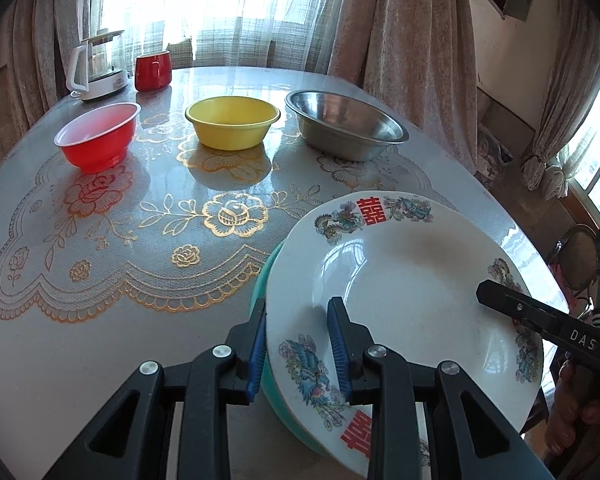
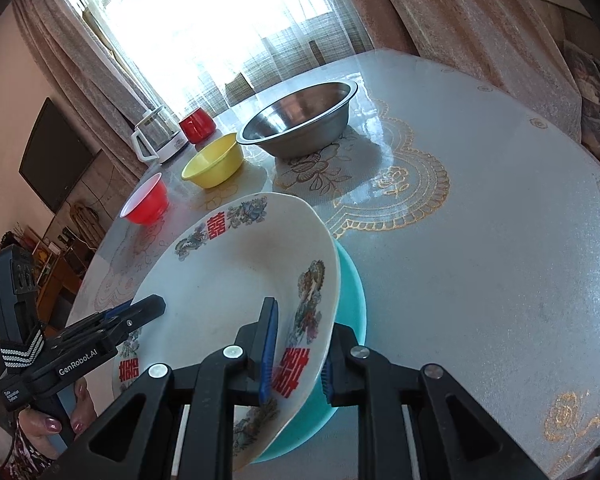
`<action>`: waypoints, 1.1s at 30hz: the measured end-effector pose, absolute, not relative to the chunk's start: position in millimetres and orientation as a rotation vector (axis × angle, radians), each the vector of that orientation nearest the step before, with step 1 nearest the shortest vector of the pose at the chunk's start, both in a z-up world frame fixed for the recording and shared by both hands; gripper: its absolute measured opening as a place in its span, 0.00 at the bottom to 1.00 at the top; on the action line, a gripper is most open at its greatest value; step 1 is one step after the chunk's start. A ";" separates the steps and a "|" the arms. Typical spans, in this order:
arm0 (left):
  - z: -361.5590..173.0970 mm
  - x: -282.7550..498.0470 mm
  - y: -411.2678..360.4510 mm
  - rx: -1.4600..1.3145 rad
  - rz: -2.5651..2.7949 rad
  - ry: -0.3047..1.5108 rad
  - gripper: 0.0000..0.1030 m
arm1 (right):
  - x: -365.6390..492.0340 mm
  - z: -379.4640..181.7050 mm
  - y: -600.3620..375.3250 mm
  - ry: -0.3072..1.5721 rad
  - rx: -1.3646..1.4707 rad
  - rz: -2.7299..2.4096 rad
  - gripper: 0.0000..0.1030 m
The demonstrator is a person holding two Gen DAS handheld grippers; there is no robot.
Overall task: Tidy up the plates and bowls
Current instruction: 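Lower the red-character plate onto the white rose plate and open both grippers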
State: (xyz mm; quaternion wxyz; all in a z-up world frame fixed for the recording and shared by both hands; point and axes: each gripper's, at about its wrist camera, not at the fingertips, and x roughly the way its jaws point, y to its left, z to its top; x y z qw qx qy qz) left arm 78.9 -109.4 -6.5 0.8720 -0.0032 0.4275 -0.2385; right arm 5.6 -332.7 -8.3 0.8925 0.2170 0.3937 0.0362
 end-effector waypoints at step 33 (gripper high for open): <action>5.5 70.4 -87.3 -0.075 -0.526 0.875 0.23 | -19.3 -4.5 -342.7 0.832 0.558 0.107 0.14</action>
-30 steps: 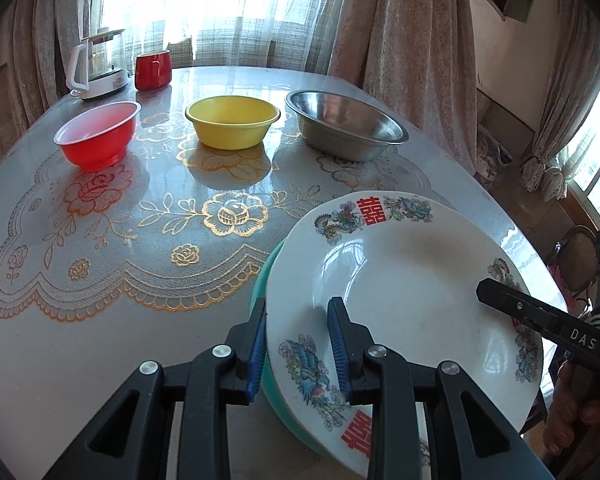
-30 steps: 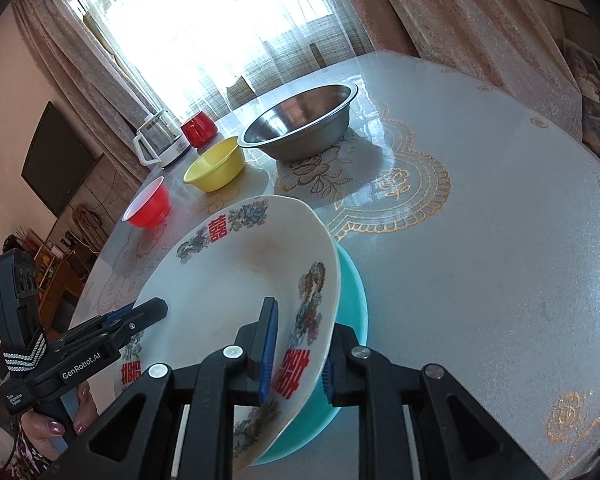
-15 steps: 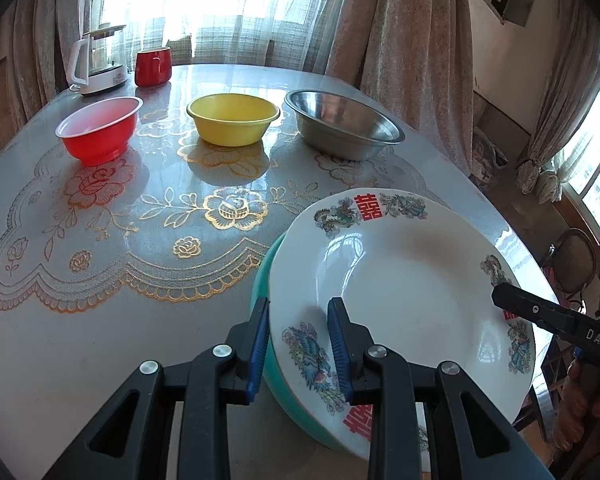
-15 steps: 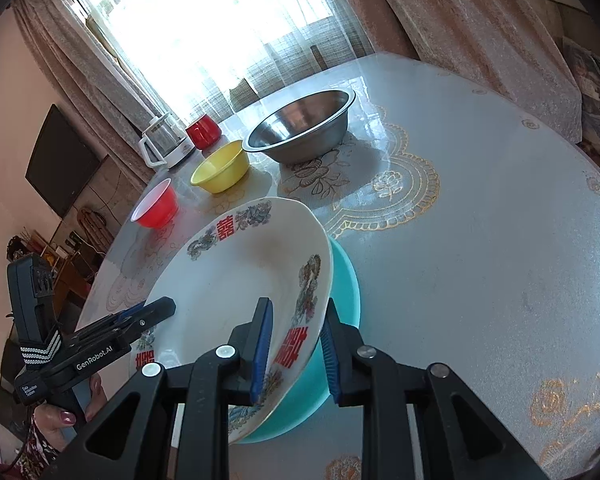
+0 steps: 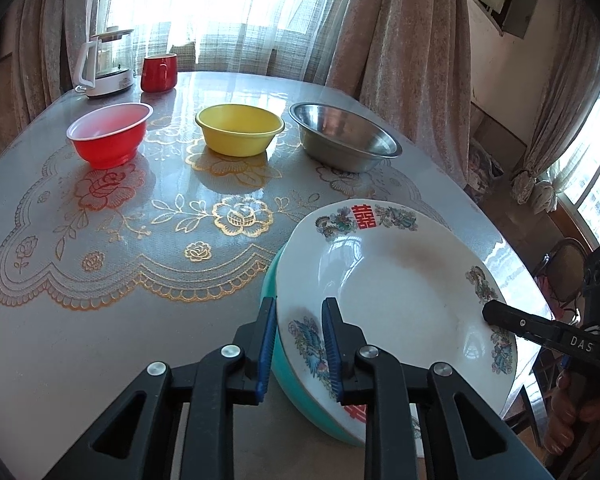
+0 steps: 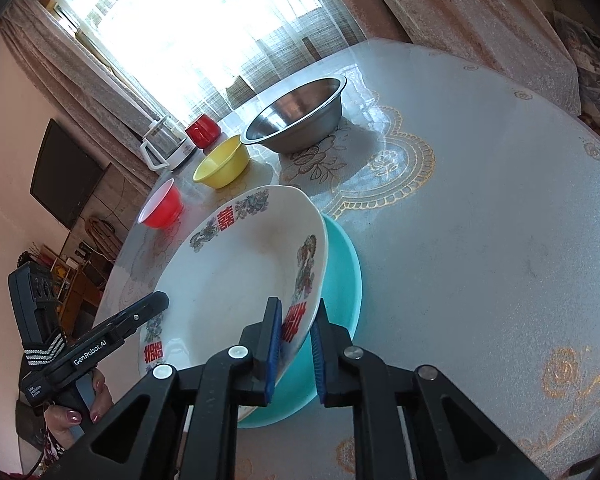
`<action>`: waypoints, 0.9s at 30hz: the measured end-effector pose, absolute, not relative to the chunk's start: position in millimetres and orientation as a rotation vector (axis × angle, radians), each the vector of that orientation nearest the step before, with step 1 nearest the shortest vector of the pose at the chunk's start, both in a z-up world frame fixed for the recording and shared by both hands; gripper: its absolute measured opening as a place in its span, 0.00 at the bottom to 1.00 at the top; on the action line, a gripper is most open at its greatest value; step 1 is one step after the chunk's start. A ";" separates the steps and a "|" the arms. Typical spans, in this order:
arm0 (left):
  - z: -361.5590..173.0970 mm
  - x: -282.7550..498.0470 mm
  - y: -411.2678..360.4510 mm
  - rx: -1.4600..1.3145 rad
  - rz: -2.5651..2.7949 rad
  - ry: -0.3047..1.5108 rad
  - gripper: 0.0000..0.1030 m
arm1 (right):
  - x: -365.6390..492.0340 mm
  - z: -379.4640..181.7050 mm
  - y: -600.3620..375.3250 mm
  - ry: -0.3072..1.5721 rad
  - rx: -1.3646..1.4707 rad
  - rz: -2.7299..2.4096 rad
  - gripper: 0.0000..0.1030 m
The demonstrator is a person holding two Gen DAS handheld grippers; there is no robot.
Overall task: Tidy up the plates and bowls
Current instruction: 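Lower the red-character plate onto the white rose plate and open both grippers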
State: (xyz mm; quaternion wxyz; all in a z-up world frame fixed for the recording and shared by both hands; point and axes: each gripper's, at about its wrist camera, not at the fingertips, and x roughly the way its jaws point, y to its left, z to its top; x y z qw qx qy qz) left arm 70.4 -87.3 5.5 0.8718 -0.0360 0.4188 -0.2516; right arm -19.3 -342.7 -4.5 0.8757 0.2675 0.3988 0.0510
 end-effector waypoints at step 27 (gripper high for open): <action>27.9 80.6 -64.4 -0.082 -0.444 0.837 0.54 | -14.6 20.2 -362.2 0.796 0.516 0.059 0.26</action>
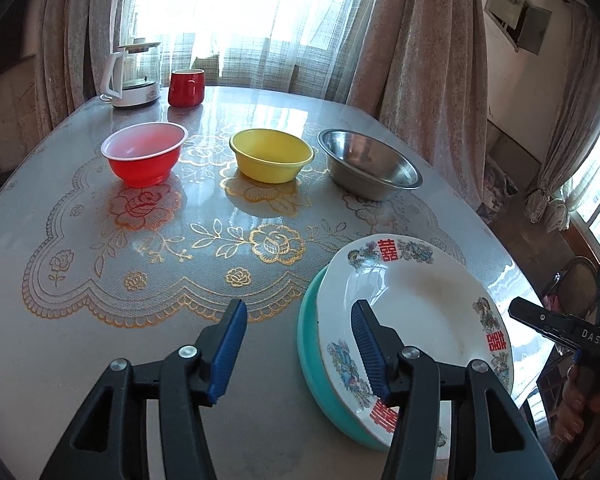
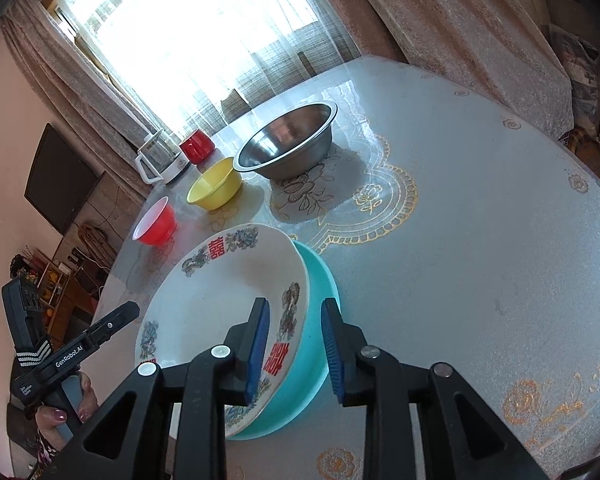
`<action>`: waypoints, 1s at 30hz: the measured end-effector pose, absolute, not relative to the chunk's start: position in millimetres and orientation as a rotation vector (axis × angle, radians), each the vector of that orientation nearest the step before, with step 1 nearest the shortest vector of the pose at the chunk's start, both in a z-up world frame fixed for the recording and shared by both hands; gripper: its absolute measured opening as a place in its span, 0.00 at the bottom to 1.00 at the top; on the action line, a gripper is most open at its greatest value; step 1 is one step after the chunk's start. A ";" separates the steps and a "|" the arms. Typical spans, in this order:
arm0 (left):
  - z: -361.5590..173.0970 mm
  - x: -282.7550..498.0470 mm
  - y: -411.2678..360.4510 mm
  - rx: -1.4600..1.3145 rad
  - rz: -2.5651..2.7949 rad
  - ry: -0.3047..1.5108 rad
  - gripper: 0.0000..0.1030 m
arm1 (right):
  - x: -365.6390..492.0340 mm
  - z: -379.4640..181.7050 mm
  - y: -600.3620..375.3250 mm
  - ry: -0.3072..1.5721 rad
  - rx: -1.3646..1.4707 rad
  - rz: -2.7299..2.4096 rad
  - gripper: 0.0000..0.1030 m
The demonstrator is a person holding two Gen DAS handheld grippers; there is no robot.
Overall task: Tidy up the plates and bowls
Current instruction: 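Lower the red-character plate onto the white rose plate and open both grippers, then move both grippers to the rim of the steel bowl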
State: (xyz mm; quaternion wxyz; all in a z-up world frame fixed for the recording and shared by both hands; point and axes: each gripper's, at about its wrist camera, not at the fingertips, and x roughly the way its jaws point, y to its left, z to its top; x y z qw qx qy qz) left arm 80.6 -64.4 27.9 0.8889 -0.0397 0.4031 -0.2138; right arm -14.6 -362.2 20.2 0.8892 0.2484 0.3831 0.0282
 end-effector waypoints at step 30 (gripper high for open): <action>46.8 170.9 -105.5 0.136 -0.296 0.882 0.76 | 148.1 33.7 -415.6 0.841 0.380 -0.065 0.41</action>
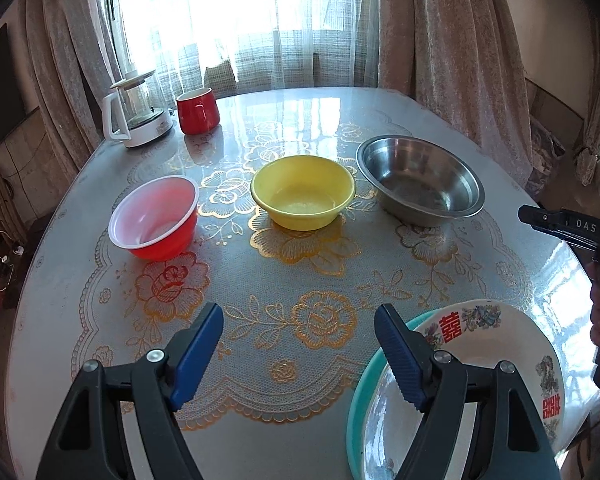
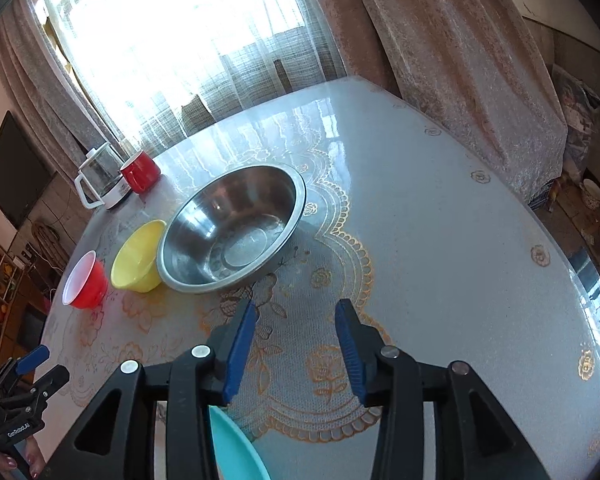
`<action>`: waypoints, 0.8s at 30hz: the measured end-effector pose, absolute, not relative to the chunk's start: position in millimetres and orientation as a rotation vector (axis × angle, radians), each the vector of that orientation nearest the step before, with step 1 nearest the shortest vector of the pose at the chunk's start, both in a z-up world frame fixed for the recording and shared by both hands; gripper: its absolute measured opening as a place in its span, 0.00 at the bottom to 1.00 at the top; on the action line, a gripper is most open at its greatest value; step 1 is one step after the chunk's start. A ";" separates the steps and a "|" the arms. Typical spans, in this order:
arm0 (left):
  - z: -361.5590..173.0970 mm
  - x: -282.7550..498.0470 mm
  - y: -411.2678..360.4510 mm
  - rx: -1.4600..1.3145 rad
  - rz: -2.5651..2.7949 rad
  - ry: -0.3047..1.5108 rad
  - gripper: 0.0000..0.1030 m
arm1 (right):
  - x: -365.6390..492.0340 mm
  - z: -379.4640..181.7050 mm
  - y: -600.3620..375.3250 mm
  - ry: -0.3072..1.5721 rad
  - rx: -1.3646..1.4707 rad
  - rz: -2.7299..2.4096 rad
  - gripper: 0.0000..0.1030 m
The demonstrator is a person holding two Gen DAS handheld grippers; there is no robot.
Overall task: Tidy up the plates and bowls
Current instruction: 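Move both grippers to the rim of the steel bowl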
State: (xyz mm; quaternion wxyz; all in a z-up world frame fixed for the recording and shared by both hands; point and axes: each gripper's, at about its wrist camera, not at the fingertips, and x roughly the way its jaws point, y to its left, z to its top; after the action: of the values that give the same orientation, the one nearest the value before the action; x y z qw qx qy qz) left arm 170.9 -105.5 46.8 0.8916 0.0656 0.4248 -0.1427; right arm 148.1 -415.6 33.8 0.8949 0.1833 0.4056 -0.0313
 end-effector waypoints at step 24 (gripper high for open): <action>42.5 207.1 -112.0 0.065 -0.334 0.970 0.77 | 240.8 -5.7 -415.1 0.966 0.452 -0.045 0.36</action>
State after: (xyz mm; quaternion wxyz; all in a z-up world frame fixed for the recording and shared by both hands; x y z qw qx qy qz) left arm 207.1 -112.0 42.5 0.8707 0.0313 0.4641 -0.1597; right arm 240.8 -415.1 -5.7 0.8609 0.2153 0.4605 -0.0216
